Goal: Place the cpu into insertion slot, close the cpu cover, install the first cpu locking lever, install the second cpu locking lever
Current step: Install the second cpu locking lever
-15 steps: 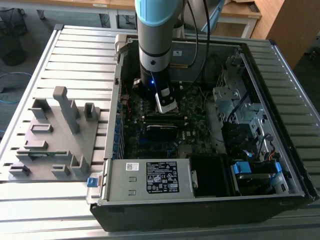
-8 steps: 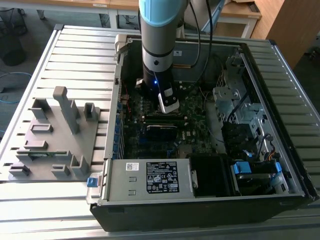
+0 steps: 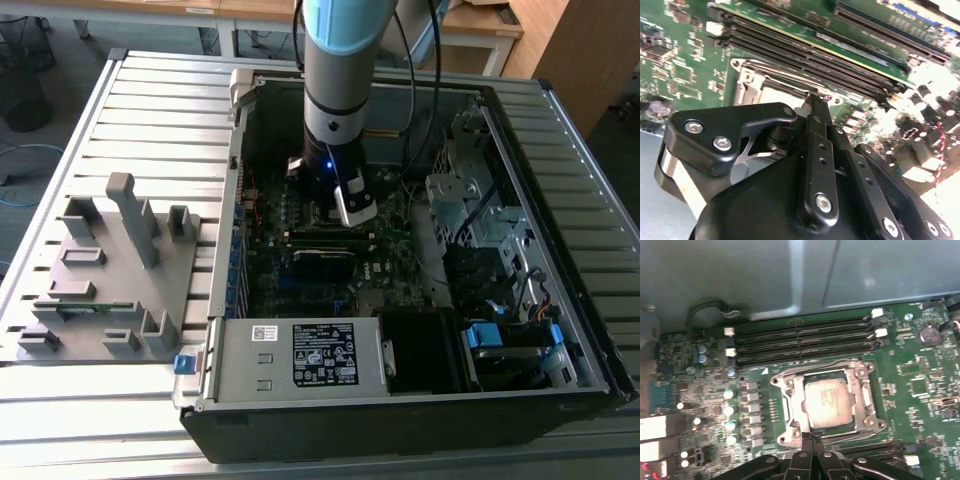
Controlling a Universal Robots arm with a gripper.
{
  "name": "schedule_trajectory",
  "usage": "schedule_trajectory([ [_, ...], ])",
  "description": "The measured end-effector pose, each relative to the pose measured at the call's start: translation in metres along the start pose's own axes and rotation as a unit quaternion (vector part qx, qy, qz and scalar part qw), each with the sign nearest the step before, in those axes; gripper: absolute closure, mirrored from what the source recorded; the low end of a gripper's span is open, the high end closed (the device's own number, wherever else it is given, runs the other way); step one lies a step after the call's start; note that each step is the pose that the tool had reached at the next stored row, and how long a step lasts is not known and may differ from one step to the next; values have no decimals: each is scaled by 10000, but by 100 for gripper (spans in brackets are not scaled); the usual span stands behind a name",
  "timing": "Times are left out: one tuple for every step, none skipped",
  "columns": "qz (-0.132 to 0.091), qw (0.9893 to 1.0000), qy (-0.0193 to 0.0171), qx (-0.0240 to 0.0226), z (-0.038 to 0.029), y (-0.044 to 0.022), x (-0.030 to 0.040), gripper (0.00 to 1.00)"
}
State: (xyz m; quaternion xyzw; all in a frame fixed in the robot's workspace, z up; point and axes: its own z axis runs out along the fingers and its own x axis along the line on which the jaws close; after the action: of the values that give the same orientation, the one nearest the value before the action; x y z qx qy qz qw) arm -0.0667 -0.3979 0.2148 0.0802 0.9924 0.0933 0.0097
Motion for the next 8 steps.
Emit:
schedule_trajectory([
  [0, 10000, -1, 0, 3, 10, -7, 90],
  [1, 10000, -1, 1, 6, 24, -9, 90],
  [1, 10000, -1, 1, 11, 44, -11, 90],
  [1, 10000, -1, 0, 17, 65, -10, 90],
  [0, 10000, -1, 0, 23, 88, -9, 90],
  [1, 10000, -1, 0, 29, 111, -10, 90],
  [0, 10000, -1, 3, 36, 134, -12, 90],
  [0, 10000, -2, 9, 45, 162, -15, 90],
])
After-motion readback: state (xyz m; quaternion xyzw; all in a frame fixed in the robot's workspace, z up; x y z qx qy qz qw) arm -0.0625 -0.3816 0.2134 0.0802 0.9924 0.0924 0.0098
